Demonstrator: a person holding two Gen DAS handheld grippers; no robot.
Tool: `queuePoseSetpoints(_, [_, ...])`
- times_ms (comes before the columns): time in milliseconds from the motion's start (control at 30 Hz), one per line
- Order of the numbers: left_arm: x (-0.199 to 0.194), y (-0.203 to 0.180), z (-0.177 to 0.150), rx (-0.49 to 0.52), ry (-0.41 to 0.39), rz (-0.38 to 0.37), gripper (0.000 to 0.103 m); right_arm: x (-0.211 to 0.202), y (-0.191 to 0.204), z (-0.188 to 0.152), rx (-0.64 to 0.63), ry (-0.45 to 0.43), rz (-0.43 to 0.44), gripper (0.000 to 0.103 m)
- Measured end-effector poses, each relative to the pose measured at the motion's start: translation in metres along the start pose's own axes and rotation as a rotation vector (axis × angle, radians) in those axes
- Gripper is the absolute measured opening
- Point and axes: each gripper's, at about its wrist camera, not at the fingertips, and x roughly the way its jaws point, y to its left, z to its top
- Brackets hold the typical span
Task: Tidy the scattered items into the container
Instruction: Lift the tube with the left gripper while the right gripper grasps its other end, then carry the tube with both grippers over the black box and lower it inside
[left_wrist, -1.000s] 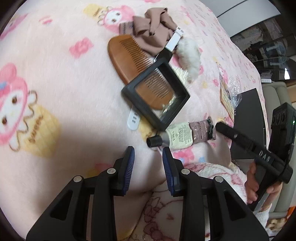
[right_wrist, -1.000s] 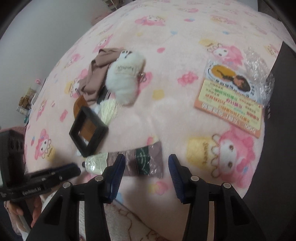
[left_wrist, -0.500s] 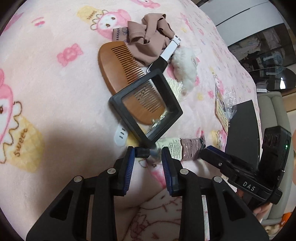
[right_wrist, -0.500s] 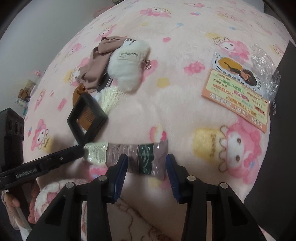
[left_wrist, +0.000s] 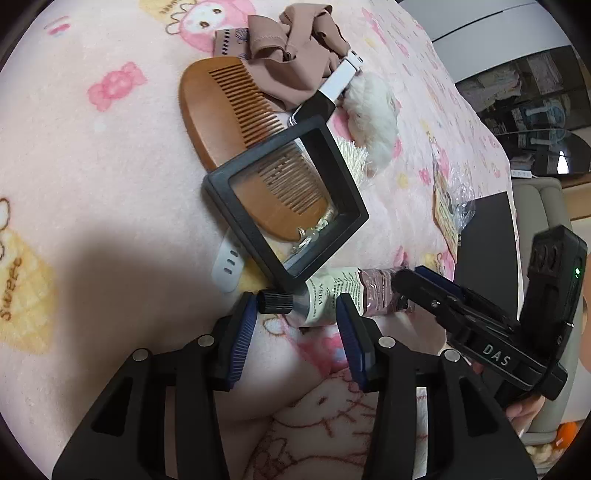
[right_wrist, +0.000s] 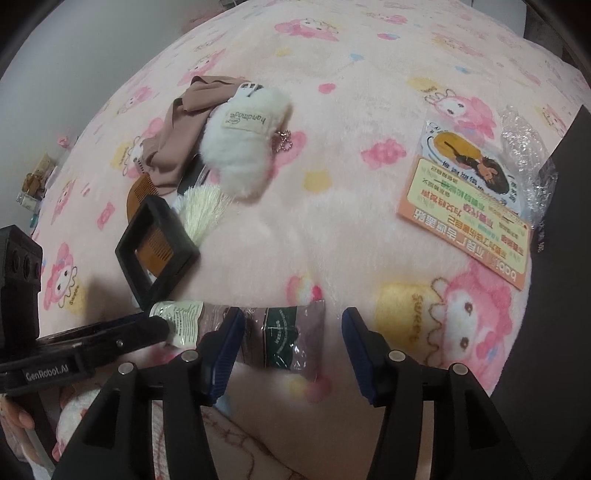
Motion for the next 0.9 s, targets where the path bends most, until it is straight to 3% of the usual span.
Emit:
queuePoseSetpoints(100, [0.001, -0.001, 0.000, 0.002, 0.004, 0.010, 0.045, 0.008, 0.002, 0.004, -0.009, 0.025, 0.058, 0.053])
queuePoseSetpoints(300, [-0.014, -0.015, -0.006, 0.029, -0.027, 0.011, 0.045, -0.010, 0.007, 0.002, 0.030, -0.015, 0.028, 0.053])
queuePoseSetpoints(600, [-0.045, -0.059, -0.024, 0.107, -0.078, -0.008, 0.045, -0.068, 0.007, -0.024, 0.045, -0.096, 0.005, 0.053])
queuePoseSetpoints(900, [-0.071, -0.131, -0.049, 0.215, -0.133, -0.036, 0.046, -0.149, -0.023, -0.061, 0.096, -0.217, -0.020, 0.053])
